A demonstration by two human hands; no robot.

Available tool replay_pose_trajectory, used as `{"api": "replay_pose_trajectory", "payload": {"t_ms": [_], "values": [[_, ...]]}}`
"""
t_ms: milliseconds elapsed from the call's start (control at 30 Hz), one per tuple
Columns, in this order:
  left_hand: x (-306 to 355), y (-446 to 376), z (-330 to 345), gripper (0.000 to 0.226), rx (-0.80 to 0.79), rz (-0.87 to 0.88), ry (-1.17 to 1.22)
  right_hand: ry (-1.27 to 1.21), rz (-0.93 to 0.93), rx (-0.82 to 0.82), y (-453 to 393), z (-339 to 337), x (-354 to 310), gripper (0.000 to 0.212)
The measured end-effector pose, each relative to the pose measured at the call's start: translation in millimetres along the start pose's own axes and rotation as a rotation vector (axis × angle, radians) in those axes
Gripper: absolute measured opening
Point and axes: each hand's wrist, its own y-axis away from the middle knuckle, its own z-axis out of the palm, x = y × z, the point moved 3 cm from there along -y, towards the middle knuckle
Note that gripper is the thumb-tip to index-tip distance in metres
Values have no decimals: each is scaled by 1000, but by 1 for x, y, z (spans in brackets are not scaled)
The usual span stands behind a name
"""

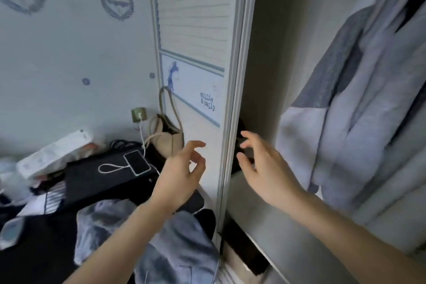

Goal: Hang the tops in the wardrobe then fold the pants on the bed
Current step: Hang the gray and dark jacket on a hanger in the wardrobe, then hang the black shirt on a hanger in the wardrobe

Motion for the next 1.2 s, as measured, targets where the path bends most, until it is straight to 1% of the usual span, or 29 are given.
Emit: {"api": "replay_pose_trajectory", "payload": {"t_ms": [67,133,167,333,400,500,600,733,800,867,1000,1133,1200], "values": [[-6,55,-16,30,88,-88,-60,-107,-53,-75,28,20,-17,44],[-6,109,-26,30,141,-177,-107,-208,-108,-128,56,35,-35,43],[-6,154,-32,29,183,-264,-151,-261,-155,-195,80,46,-53,43],[19,322,-50,21,382,-585,-257,-431,-340,-443,168,73,-133,42],[36,376,-51,24,466,-685,-288,-523,-387,-523,201,78,-165,39],[61,457,-50,38,594,-833,-293,-633,-460,-667,256,88,-217,35],[84,546,-47,33,756,-1024,-314,-693,-586,-801,318,93,-271,37],[111,650,-39,29,954,-1253,-299,-743,-702,-945,399,94,-323,37],[129,701,-35,25,1062,-1334,-277,-765,-756,-1013,444,88,-348,35],[148,751,-29,23,1136,-1394,-261,-763,-793,-1081,489,81,-370,34],[187,848,-21,19,1237,-1507,-221,-719,-878,-1235,583,67,-411,32],[220,942,-12,18,1279,-1616,-168,-602,-888,-1374,666,55,-440,35],[228,984,-13,20,1269,-1662,-128,-528,-879,-1427,700,55,-454,35]]}}
